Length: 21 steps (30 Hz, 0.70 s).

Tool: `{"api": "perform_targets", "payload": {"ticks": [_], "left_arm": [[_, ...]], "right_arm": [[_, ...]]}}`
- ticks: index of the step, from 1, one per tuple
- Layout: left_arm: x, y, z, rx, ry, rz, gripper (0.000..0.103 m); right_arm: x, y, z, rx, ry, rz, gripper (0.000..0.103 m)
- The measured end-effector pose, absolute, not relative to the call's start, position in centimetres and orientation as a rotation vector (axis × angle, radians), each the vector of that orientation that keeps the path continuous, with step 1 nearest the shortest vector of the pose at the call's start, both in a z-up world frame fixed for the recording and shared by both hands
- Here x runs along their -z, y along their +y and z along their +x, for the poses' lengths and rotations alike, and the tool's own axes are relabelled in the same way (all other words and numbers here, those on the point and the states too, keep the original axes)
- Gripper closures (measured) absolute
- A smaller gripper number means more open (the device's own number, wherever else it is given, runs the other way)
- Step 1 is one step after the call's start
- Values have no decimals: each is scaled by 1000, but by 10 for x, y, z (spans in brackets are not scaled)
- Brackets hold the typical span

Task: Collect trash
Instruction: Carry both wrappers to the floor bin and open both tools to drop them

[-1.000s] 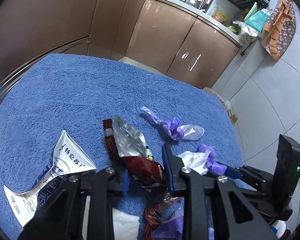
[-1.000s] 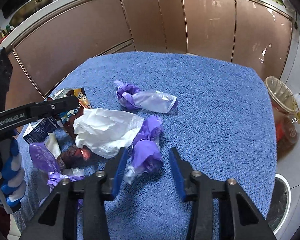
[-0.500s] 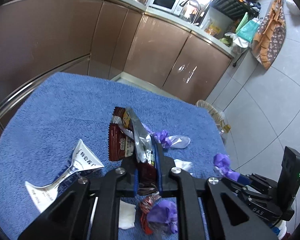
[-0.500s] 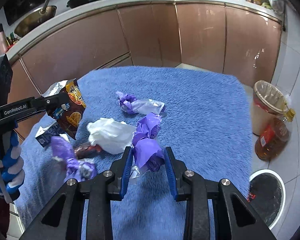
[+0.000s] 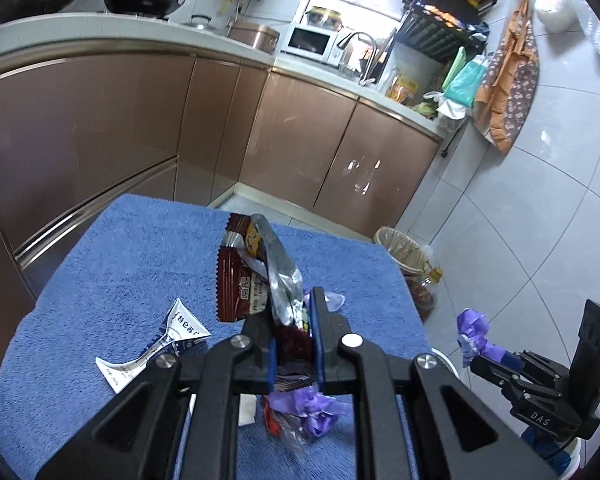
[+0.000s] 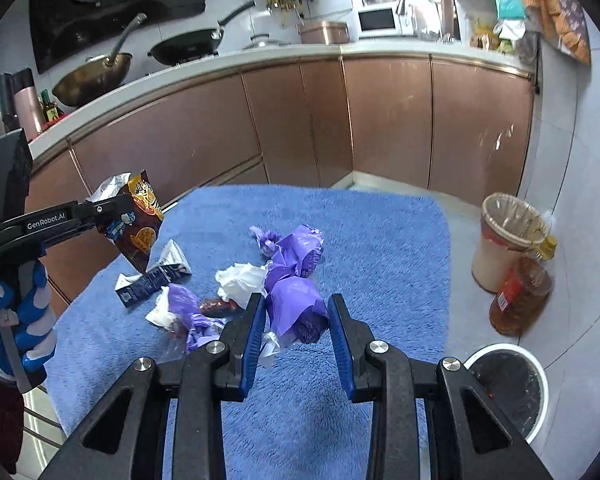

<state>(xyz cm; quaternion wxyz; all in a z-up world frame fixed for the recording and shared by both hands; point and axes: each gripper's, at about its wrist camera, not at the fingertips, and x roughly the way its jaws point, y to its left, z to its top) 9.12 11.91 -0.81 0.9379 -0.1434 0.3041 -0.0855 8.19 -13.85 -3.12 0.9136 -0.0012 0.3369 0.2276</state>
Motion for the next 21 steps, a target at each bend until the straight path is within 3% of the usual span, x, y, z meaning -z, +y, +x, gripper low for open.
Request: {"api": "perform_targets", "payload": {"ticks": [11, 21], "left_arm": [[-35, 64, 59, 284, 559, -216, 91], [-24, -72, 94, 519, 646, -133, 90]], "right_arm": [[-2, -176, 31, -420, 581, 41, 73], [-4, -264, 11, -198, 554, 100, 73]]}}
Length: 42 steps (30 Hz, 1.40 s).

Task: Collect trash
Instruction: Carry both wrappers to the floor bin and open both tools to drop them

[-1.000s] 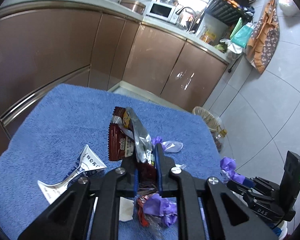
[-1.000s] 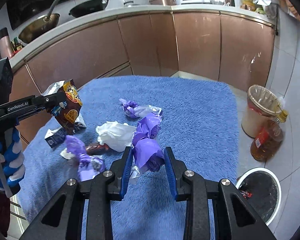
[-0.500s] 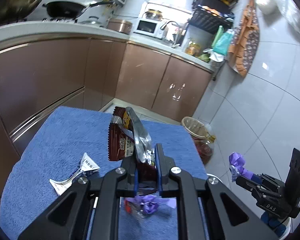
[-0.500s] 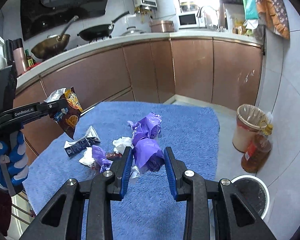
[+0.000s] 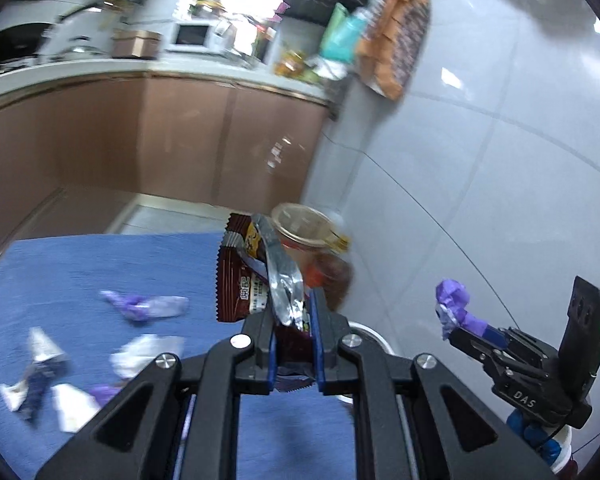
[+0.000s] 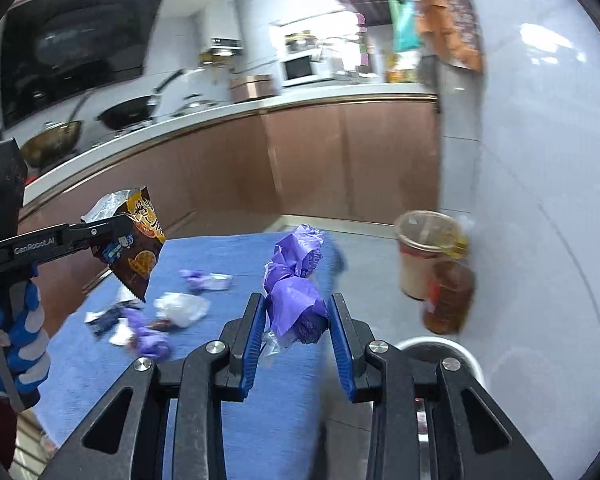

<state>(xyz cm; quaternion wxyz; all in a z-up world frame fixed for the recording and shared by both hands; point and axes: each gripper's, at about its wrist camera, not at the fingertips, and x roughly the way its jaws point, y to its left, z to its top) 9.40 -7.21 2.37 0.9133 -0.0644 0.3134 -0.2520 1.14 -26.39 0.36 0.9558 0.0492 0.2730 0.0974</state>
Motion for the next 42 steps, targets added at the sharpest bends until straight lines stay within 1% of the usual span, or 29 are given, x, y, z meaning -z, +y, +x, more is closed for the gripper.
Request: {"api": "perform_targets", "payload": {"ticks": [5, 11, 18, 22, 25, 27, 29, 30, 32, 37, 42], "left_arm": [[2, -152, 119, 627, 723, -75, 90], [48, -236, 159, 706, 829, 3, 90], [114, -290, 204, 731, 956, 43, 89], [147, -311, 224, 737, 1024, 53, 89], [164, -321, 229, 737, 1062, 55, 82], [171, -326, 232, 736, 1076, 51, 72], [175, -329, 234, 735, 1082, 45, 67], [176, -330, 235, 738, 1084, 41, 64], [176, -332, 235, 744, 1087, 32, 63], [165, -327, 231, 762, 1059, 21, 63], [131, -306, 217, 764, 952, -8, 63]], "right_arm": [[16, -305, 19, -85, 591, 136, 73], [66, -339, 48, 15, 693, 155, 73], [135, -372, 85, 110, 828, 202, 73], [161, -385, 102, 148, 874, 218, 72], [176, -396, 112, 173, 902, 218, 71], [186, -404, 117, 191, 918, 222, 71], [192, -409, 120, 206, 931, 217, 70], [194, -410, 121, 215, 936, 214, 67], [197, -412, 120, 232, 940, 216, 63], [192, -413, 114, 245, 933, 225, 62], [175, -404, 110, 231, 898, 217, 62]]}}
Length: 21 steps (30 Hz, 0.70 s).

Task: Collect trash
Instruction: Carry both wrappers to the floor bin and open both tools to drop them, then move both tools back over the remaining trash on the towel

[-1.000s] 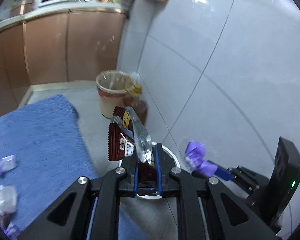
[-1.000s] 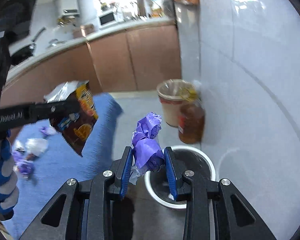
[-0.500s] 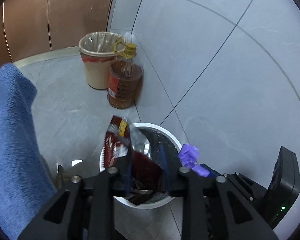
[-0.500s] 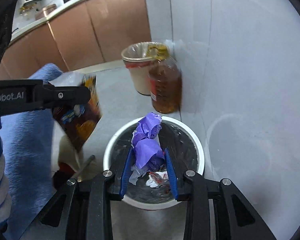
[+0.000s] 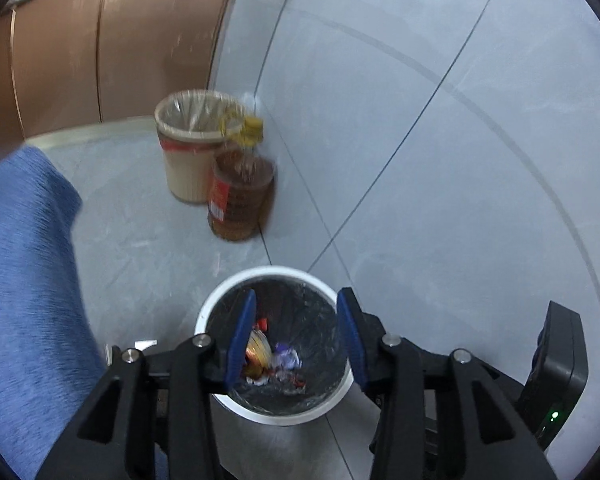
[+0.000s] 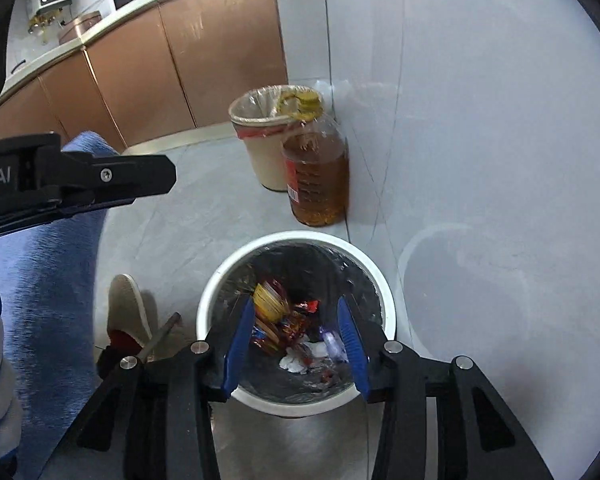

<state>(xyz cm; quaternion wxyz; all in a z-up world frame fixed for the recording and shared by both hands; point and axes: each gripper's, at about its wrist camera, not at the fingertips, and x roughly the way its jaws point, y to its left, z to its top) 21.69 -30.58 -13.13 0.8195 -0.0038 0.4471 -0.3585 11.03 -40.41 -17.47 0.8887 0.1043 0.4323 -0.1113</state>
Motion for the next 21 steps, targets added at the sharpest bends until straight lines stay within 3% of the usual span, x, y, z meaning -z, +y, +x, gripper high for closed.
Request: {"api": "perform_targets", "payload": {"ticks": [11, 21], "left_arm": [[36, -233, 162, 729, 751, -46, 62], [-33, -137, 102, 597, 588, -95, 46]], "right_arm": [[71, -357, 69, 181, 686, 144, 60], [-25, -297, 16, 73, 485, 53, 55]]}}
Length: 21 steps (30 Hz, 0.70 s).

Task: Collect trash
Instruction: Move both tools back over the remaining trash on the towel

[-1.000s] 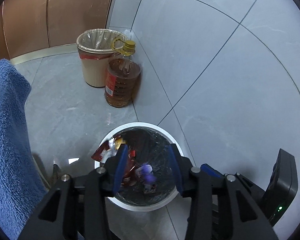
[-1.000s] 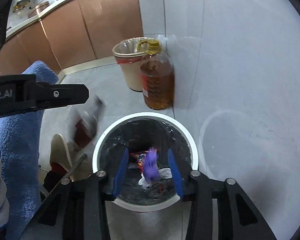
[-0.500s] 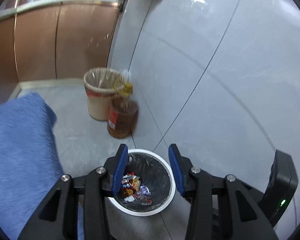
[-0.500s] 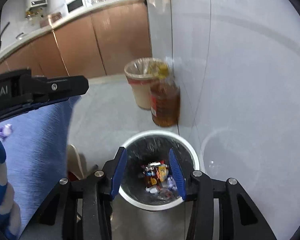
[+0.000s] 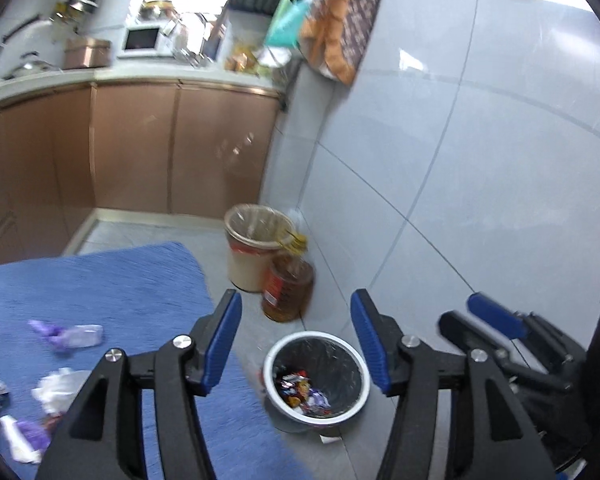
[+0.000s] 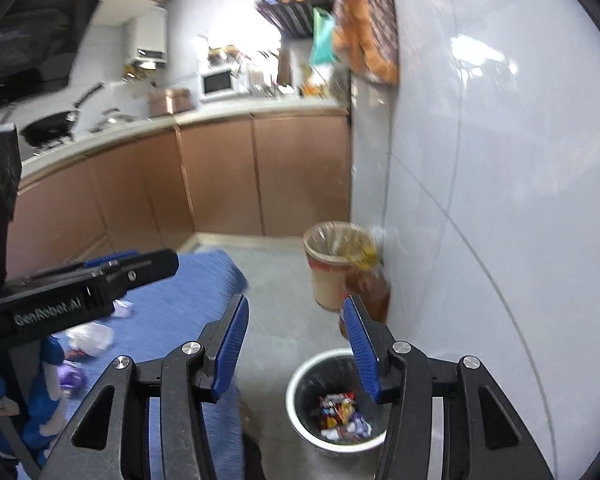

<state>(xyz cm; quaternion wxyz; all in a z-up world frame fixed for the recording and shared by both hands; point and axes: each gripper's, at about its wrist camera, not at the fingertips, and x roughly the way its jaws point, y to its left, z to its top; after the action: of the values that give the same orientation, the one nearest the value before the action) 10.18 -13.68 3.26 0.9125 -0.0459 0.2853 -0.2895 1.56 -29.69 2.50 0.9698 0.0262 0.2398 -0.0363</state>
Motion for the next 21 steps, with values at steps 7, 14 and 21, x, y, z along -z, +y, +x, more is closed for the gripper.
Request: {"api": "perform_targets", "payload": {"ticks": [7, 14, 21], "left_arm": [[-73, -66, 56, 495, 472, -112, 30], [-96, 5, 14, 388, 386, -121, 27], [-105, 71, -15, 277, 352, -142, 27]], "right_arm": [[-68, -252, -16, -14, 380, -11, 51], [-94, -217, -41, -86, 306, -57, 50], [-108, -194, -62, -147, 259, -75, 50]]}}
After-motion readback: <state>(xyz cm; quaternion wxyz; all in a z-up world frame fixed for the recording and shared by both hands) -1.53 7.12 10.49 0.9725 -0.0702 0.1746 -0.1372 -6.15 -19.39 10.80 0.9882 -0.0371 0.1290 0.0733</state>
